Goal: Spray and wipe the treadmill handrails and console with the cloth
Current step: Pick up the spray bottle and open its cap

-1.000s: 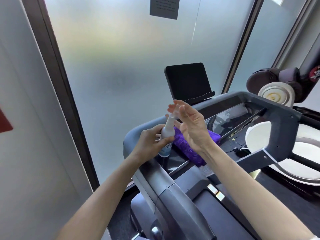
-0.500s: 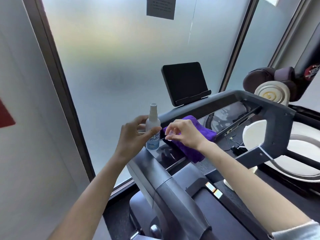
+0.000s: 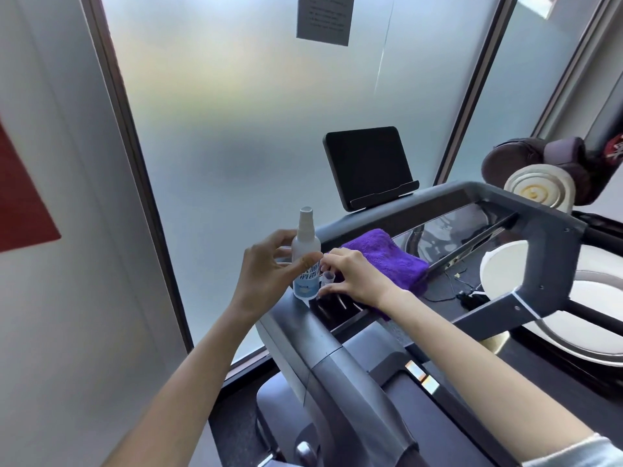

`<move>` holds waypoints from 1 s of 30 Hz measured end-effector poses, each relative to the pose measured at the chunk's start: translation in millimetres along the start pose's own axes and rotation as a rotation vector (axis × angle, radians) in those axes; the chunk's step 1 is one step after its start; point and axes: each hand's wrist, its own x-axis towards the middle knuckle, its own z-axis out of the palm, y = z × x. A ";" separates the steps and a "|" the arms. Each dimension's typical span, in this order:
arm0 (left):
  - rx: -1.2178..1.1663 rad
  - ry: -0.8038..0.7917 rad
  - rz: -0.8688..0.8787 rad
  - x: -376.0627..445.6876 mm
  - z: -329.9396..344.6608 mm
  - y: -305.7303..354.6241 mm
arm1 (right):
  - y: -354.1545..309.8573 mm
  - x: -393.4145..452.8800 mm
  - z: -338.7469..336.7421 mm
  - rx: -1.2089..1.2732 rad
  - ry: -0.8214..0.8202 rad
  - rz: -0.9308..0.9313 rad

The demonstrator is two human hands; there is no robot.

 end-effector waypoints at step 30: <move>0.528 -0.294 -0.086 66.5 57.7 -11.0 | -25.9 -73.7 -54.3 0.610 0.646 -0.024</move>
